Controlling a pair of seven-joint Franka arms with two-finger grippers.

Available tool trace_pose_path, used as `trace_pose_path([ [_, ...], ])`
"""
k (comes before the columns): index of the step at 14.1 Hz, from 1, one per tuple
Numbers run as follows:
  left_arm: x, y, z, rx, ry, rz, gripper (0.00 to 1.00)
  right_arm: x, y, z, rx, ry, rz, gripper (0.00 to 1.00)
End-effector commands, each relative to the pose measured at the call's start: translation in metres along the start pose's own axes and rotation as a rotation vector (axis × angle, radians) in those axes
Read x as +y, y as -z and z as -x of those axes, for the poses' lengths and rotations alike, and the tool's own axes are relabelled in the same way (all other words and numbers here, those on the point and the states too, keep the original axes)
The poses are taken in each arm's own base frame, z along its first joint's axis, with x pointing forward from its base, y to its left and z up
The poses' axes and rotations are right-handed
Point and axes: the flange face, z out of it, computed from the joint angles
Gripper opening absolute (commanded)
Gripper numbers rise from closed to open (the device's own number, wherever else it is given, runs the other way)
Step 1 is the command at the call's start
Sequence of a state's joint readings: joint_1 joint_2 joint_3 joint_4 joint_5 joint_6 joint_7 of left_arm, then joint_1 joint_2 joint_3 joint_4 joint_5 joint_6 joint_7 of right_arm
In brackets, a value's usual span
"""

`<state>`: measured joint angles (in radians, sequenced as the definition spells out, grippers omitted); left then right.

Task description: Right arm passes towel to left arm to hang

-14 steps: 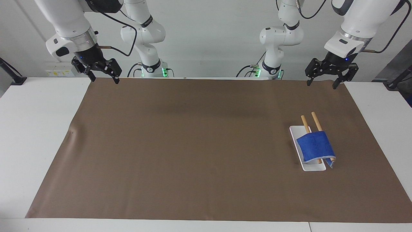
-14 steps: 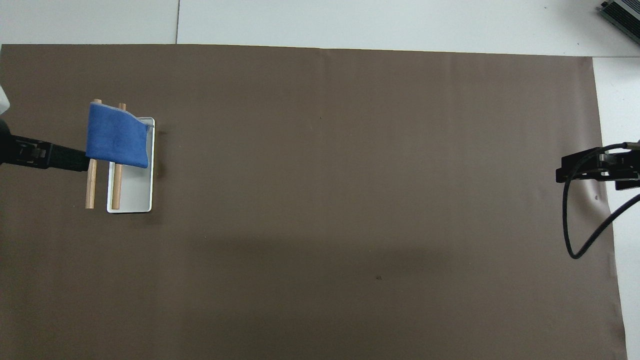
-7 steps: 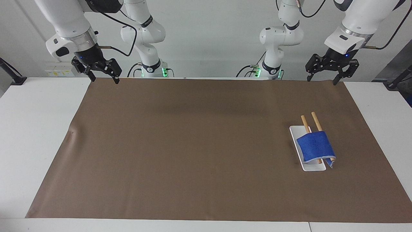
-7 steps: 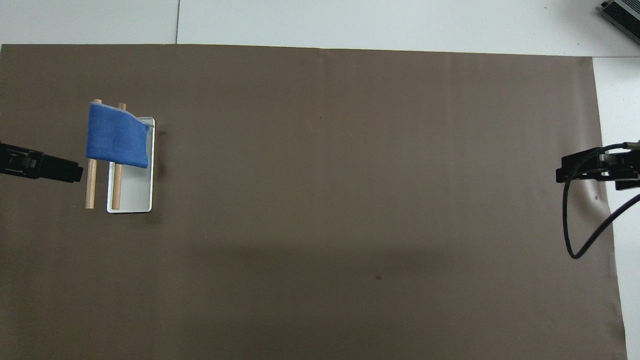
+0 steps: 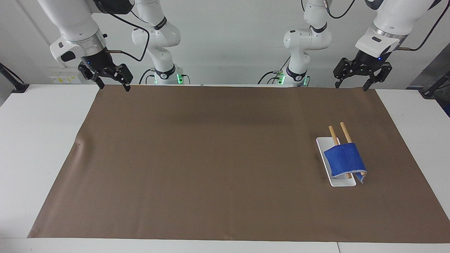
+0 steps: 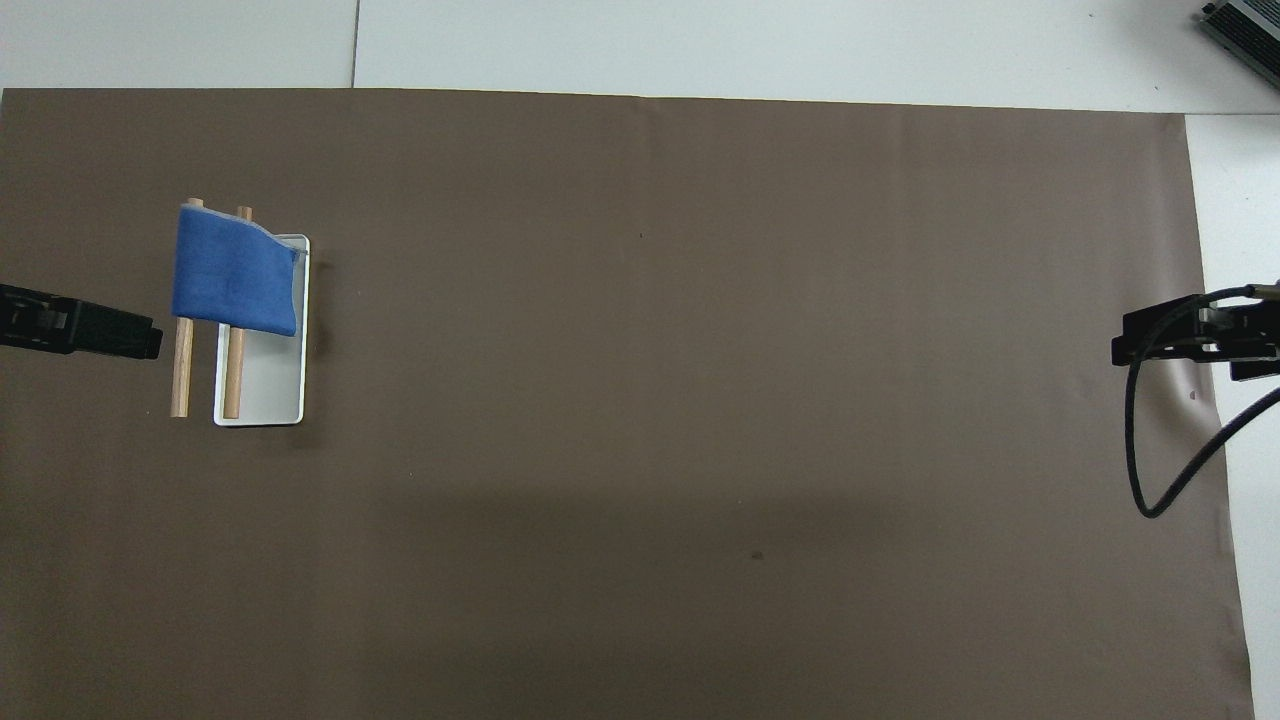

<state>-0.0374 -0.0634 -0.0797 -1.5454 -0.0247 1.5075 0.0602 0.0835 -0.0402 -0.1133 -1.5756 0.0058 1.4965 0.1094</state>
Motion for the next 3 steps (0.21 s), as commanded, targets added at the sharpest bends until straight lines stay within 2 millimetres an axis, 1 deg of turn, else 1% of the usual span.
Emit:
trace_pose_path([
  [1,0.0037,0.0002,0.0026,-0.019,0.012,-0.022,1.0,0.006,-0.0006,0.0051,0.001,0.017,0.008,1.0],
  [3,0.0039,0.0002,0.0026,-0.019,0.01,-0.02,1.0,0.006,-0.0006,0.0051,0.001,0.017,0.008,1.0],
])
